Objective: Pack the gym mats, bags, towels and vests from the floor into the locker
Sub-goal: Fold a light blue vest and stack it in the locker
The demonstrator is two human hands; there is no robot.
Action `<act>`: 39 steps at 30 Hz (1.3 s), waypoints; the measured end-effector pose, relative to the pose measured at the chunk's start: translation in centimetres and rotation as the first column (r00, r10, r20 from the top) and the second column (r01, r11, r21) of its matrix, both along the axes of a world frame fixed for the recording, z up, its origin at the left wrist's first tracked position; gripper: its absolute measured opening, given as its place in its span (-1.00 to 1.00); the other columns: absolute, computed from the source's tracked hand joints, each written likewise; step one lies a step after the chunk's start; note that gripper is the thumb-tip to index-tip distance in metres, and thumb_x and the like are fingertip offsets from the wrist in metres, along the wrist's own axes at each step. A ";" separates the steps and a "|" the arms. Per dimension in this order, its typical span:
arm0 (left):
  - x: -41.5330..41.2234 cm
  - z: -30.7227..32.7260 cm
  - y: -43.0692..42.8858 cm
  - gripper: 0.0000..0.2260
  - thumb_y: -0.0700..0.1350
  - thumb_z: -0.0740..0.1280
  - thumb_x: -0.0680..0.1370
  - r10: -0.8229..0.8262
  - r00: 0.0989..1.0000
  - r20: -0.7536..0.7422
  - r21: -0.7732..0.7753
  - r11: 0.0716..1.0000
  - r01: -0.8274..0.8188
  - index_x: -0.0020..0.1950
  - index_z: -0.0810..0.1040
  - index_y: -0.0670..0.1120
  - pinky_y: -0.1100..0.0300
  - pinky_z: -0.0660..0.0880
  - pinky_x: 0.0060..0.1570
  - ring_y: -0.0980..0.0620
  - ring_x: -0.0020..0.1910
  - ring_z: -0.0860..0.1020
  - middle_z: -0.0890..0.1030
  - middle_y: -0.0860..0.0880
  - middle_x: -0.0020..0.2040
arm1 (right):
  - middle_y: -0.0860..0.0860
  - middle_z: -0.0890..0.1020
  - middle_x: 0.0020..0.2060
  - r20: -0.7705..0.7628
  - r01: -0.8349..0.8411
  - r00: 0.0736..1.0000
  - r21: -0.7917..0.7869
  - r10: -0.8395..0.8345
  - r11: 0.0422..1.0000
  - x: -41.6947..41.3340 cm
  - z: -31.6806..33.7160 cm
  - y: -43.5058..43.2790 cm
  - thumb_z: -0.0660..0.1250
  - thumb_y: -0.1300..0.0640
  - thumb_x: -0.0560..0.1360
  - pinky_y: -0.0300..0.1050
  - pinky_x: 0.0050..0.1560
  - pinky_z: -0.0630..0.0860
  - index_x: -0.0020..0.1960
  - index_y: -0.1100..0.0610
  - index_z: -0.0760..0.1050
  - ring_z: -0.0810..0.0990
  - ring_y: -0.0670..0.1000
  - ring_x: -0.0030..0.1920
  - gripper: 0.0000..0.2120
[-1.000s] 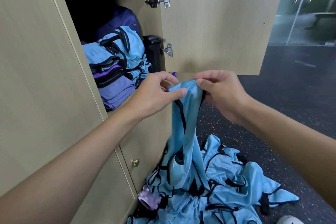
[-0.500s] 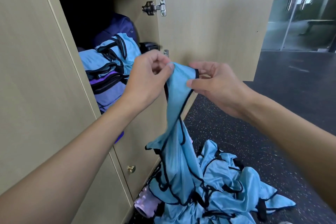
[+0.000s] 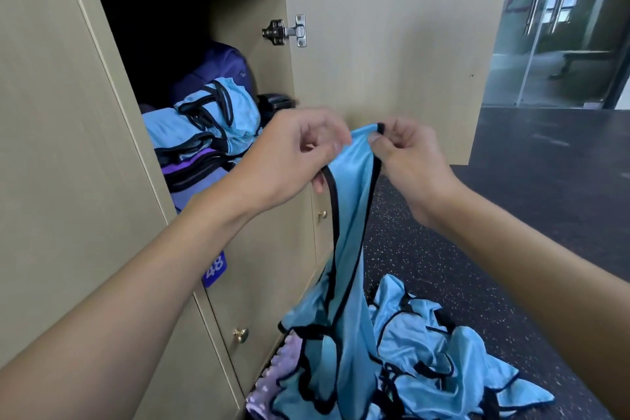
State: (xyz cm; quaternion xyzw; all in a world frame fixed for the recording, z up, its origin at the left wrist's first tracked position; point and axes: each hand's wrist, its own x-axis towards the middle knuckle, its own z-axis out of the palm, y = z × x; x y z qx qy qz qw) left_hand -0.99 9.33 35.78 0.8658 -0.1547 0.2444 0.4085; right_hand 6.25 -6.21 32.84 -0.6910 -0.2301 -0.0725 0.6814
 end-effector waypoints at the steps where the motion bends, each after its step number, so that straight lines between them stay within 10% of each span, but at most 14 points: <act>1: 0.1 -0.2 -0.1 -0.84 -0.34 0.31 0.60 0.011 0.999 -0.035 -0.008 1.000 -0.011 -0.05 0.62 -0.12 0.08 0.54 -0.34 -0.02 -0.50 0.57 0.54 0.03 -0.38 | 0.06 0.54 -0.18 0.000 0.030 1.000 -0.033 -0.030 0.999 0.1 -0.3 0.1 0.28 0.24 0.61 -0.21 -0.16 0.46 0.06 0.14 0.51 0.49 -0.07 -0.22 -0.93; 10: 0.8 -0.5 0.1 -0.78 -0.39 0.23 0.62 0.057 0.985 -0.160 -0.344 0.932 -0.110 0.06 0.64 -0.17 0.18 0.63 0.03 -0.01 -0.18 0.72 0.65 -0.16 -0.05 | -0.01 0.59 -0.14 0.097 -0.092 0.990 -0.109 0.102 0.990 -2.7 -2.3 1.0 0.39 0.25 0.52 -0.24 -0.11 0.48 0.01 0.02 0.43 0.56 -0.08 -0.15 -0.80; 17: 0.3 -0.3 -0.1 -0.82 -0.38 0.39 0.52 0.097 0.991 -0.090 -0.232 0.966 -0.116 0.09 0.65 -0.21 0.31 0.59 -0.17 0.06 -0.25 0.70 0.69 -0.16 -0.15 | -0.09 0.56 -0.34 0.146 0.065 0.989 -0.185 -0.038 0.981 -1.6 -2.5 0.5 0.34 0.23 0.55 -0.26 -0.31 0.34 -0.17 0.12 0.53 0.40 -0.21 -0.41 -0.88; 22: 1.2 -1.3 0.6 -0.96 -0.14 0.42 0.55 0.327 0.938 0.113 0.125 0.932 -0.340 -0.06 0.68 -0.05 0.23 0.47 -0.04 0.11 -0.08 0.54 0.56 0.01 0.01 | 0.04 0.51 -0.34 0.148 0.016 0.989 -0.147 0.006 0.989 -1.9 -1.4 0.6 0.26 0.29 0.55 -0.22 -0.39 0.26 -0.17 0.13 0.45 0.31 -0.15 -0.44 -0.86; 39: 1.2 -0.7 0.5 -0.86 -0.17 0.45 0.54 0.136 0.980 0.143 -0.049 0.990 -0.130 -0.20 0.59 -0.01 0.28 0.35 -0.37 0.12 -0.41 0.43 0.56 0.00 -0.37 | 0.16 0.69 0.04 -0.029 -0.249 0.968 -0.051 0.248 0.967 -1.9 -1.7 0.3 0.31 0.17 0.61 -0.05 0.12 0.54 0.21 0.12 0.46 0.63 -0.01 -0.02 -0.81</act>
